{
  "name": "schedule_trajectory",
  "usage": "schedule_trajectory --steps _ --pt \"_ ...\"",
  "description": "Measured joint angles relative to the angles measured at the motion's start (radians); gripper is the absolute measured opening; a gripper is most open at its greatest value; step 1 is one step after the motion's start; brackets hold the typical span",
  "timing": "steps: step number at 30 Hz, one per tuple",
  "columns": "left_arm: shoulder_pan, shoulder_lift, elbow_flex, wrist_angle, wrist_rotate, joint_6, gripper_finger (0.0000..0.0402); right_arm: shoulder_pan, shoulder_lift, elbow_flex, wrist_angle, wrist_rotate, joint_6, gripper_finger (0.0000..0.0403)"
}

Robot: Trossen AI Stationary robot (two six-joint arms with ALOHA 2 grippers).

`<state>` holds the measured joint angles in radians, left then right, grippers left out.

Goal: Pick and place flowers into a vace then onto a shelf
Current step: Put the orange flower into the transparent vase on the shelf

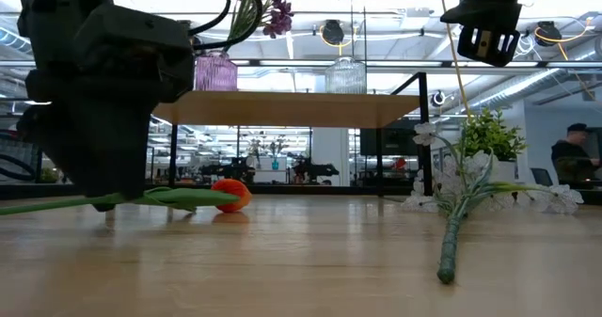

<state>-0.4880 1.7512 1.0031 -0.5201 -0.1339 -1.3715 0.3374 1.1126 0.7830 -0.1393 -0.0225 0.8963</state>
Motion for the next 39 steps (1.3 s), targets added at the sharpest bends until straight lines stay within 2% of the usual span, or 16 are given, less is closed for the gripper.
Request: schedule_trajectory --steps 2,5,12,13,19,23,28,31,34,36,39 --pt "0.006 0.0 0.0 -0.001 -0.008 0.01 0.0226 0.0 0.0 0.0 0.0 0.0 0.0 0.0125" --pt "0.019 0.0 0.0 0.001 -0.015 0.024 0.0187 0.0 0.0 0.0 0.0 0.0 0.0 0.0125" --pt "0.045 -0.003 0.0 0.002 0.011 0.041 0.003 0.0 0.0 0.0 0.0 0.0 0.0 0.0125" --pt "0.046 -0.011 0.0 0.0 0.013 0.041 0.0018 0.0 0.0 0.0 0.0 0.0 0.0 0.0125" --pt "0.045 -0.138 0.0 0.075 -0.041 0.041 0.001 0.0 0.0 0.0 0.0 0.0 0.0 0.0125" --pt "0.024 -0.28 0.0 0.222 -0.197 0.126 0.0011 0.0 0.0 0.0 0.0 0.0 0.0 0.0125" --pt "-0.019 -0.441 0.001 0.435 -0.448 0.38 0.0008 0.0 0.0 0.0 0.0 0.0 0.0 0.0125" --pt "-0.034 -0.508 0.001 0.581 -0.522 0.613 0.0009 0.0 0.0 0.0 0.001 0.0 0.0 0.0125" --pt "-0.037 -0.535 0.001 0.783 -0.514 0.883 0.0016 0.0 0.0 0.0 0.0 0.0 0.0 0.0125" --pt "-0.034 -0.536 0.001 0.898 -0.472 1.05 0.0015 0.0 0.0 0.0 0.001 0.0 0.0 0.0125" --pt "-0.014 -0.529 0.001 0.958 -0.388 1.233 0.0007 0.0 0.0 0.0 0.001 0.002 0.0 0.0125"
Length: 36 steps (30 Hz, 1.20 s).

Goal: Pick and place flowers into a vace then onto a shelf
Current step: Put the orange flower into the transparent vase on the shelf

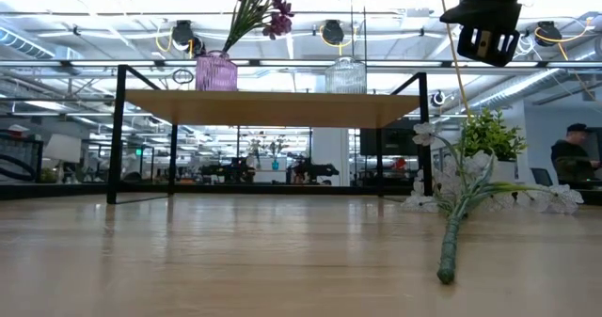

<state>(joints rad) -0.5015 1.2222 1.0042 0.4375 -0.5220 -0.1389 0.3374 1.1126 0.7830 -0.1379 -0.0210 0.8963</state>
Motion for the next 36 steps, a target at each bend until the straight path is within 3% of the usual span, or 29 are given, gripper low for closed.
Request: schedule_trajectory --steps 5,8,13,25,33,36 --pt "0.071 0.028 0.0 0.034 0.121 0.143 0.0023 0.0 0.0 0.0 0.0 0.003 0.0 0.0125" --pt "0.106 0.061 -0.001 0.113 0.128 0.223 0.0033 0.0 0.0 0.0 0.0 0.041 0.004 0.0125" --pt "0.177 0.102 0.0 0.256 0.125 0.392 0.0008 -0.002 0.0 0.0 0.002 0.08 0.018 0.0125" --pt "0.385 0.206 0.005 0.446 0.182 0.394 0.001 -0.003 0.0 0.0 0.0 0.078 0.016 0.0125" --pt "0.458 0.295 0.145 0.431 0.209 0.559 0.001 -0.003 0.0 0.0 -0.001 0.078 0.016 0.0125" --pt "0.479 0.317 0.218 0.327 0.209 0.591 0.0007 -0.003 0.0 0.0 -0.002 0.078 0.015 0.0125"
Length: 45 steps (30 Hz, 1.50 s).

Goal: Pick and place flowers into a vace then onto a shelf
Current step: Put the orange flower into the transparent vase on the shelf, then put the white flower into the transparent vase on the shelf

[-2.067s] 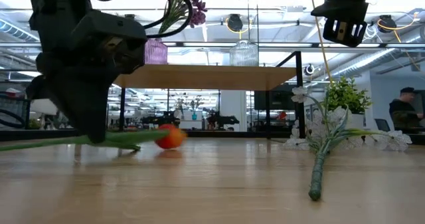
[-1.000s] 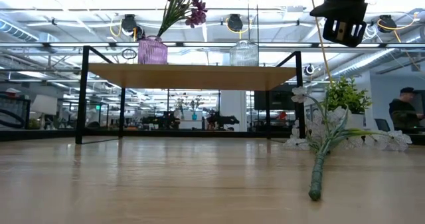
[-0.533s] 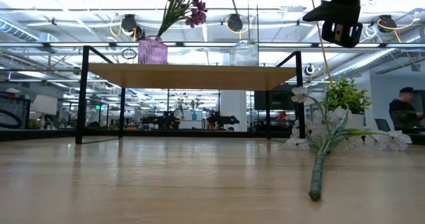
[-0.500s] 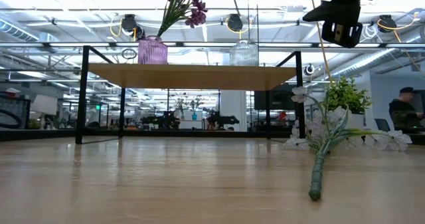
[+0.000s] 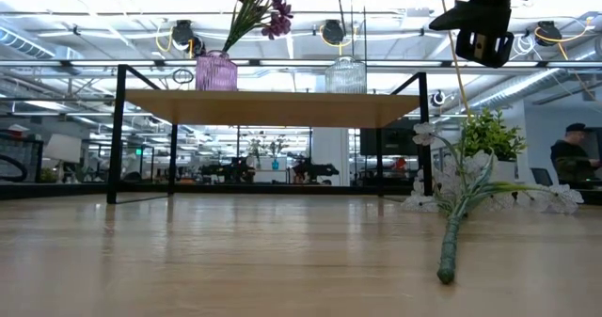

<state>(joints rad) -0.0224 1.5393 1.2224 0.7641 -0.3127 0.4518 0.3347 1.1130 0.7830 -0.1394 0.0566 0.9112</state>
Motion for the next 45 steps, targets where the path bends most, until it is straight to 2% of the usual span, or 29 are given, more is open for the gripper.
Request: schedule_trajectory --steps 5,16,22,31,35,45 --pt "0.024 0.03 0.073 -0.229 -0.001 -0.085 0.0011 0.0 0.0 0.0 0.0 0.0 -0.007 0.0125" --pt "0.023 0.033 0.08 -0.245 -0.002 -0.097 0.0014 0.0 0.0 0.0 0.0 -0.001 -0.011 0.0125" --pt "0.033 0.033 0.08 -0.319 -0.002 -0.194 0.0008 0.0 0.0 0.0 0.0 -0.001 -0.011 0.0125" --pt "0.076 0.032 0.08 -0.416 -0.002 -0.361 0.0081 0.0 0.0 0.0 0.0 -0.005 -0.011 0.0125" --pt "0.091 0.032 0.08 -0.458 -0.003 -0.412 0.0085 0.0 0.0 0.0 0.0 -0.005 -0.011 0.0125" --pt "0.094 0.032 0.08 -0.436 -0.001 -0.463 0.0087 0.0 0.0 0.0 0.0 -0.008 -0.012 0.0125"
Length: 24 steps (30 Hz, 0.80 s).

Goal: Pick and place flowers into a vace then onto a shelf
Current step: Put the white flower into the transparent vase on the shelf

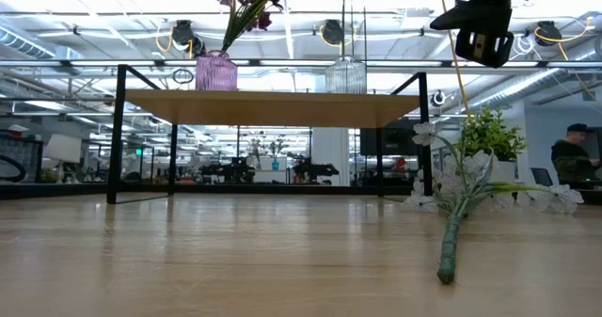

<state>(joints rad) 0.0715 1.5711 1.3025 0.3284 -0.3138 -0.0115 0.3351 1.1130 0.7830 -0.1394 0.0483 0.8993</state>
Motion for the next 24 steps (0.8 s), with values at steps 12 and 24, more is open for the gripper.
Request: schedule_trajectory --steps 12,24 --pt "-0.023 -0.01 -0.001 0.071 0.005 -0.019 0.0088 0.001 0.0 0.0 0.001 0.005 -0.074 0.0126" --pt "-0.084 -0.122 0.067 0.105 0.13 0.091 0.0088 0.0 -0.08 0.033 -0.003 -0.074 -0.11 0.0126"
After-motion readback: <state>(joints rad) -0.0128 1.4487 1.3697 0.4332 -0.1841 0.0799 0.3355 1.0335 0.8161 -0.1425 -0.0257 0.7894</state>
